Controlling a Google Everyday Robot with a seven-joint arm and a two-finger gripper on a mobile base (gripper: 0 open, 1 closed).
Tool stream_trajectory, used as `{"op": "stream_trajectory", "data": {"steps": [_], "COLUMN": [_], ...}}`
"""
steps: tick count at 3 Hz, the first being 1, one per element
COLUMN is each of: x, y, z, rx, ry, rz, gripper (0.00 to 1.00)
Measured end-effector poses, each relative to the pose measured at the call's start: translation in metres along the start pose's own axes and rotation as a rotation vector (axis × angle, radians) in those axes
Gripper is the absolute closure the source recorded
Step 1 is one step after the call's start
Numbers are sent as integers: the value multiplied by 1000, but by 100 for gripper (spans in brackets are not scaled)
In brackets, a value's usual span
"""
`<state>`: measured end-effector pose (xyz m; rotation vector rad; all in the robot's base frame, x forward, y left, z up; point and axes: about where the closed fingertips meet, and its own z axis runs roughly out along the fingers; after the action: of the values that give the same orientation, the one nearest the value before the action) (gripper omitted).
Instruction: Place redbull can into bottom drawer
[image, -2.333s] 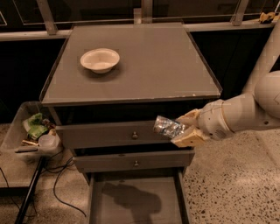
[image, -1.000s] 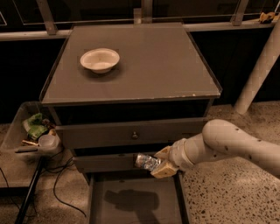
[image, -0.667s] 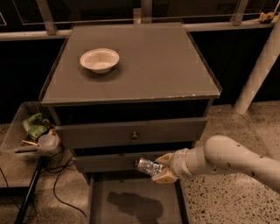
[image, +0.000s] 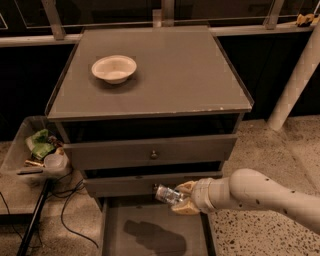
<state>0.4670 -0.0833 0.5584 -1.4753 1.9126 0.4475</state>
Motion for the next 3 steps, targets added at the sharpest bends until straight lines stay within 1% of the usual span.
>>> {"op": "stream_trajectory", "data": {"steps": [1,2,3], "x": [23,57,89], "y": [10,14,11], "z": [40,90,127], "rx": [-44,-71,-60], "ry": [23,37,33], "rz": [50,99,116], "gripper": [100,100,100]}}
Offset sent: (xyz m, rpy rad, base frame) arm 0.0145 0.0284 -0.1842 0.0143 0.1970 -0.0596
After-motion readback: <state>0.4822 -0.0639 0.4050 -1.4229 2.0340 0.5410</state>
